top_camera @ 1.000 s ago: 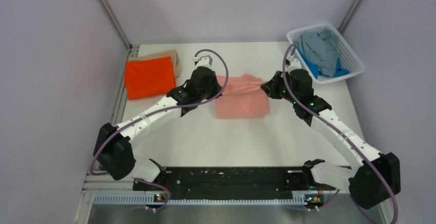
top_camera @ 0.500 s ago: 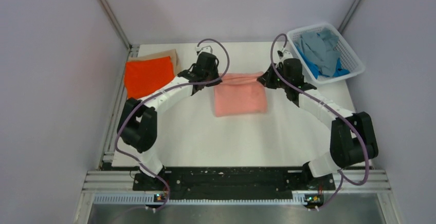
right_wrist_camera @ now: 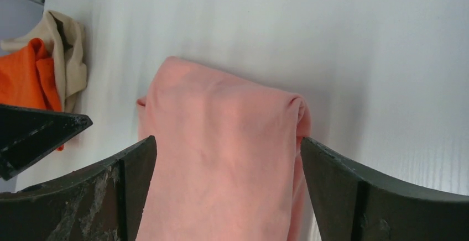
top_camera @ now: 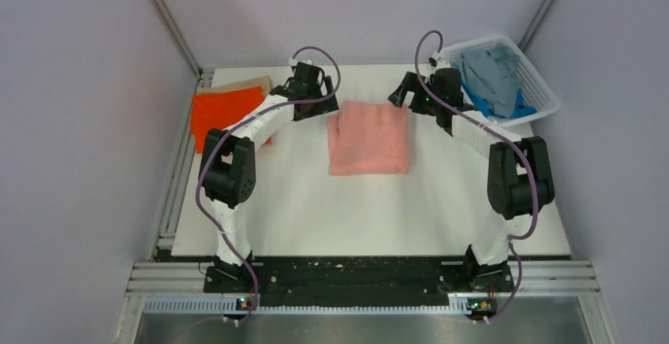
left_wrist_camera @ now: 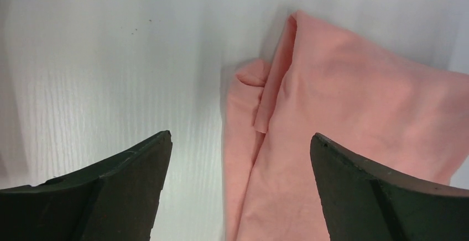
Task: Fold and stack the t-shirts
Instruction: Fold the long partially folded tshirt into a neat square, then put the neatly folded tshirt into the corner of the board with the left arm
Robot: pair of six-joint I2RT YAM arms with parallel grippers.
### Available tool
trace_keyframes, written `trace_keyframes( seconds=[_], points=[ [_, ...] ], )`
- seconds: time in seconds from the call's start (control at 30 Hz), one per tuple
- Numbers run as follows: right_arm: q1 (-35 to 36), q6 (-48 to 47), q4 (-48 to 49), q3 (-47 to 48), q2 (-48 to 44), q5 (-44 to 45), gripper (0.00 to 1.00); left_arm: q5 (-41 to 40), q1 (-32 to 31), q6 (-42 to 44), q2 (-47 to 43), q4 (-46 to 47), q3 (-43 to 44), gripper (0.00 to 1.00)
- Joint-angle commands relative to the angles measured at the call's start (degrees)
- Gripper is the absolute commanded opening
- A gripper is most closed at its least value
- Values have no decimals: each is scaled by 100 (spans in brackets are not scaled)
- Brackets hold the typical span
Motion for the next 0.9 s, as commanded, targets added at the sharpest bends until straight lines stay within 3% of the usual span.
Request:
trace_keyframes(
  seconds=[0.0,0.13,0.33,0.5,0.73,0.87],
  points=[
    [5,-100,401,-634,-1050,-14,99,438,-35,190,-552,218,-319,99],
    [3,-153,490,-1550,-2011,131,99,1207,-35,70,-587,661,-952,99],
    [4,-242,190,-2487,-3538,257,99,1562,-44,22,-75,474,-946,99],
    [5,-300,17,-2964,-4542,987,99,2101,-44,62,252,734,-869,99],
    [3,-427,-296,-3017,-5109,1356,99,2139,-44,91,806,387,-410,99],
    [0,-445,-318,-3011,-5054,1357,99,2178,-52,90,912,355,-358,92]
  ],
)
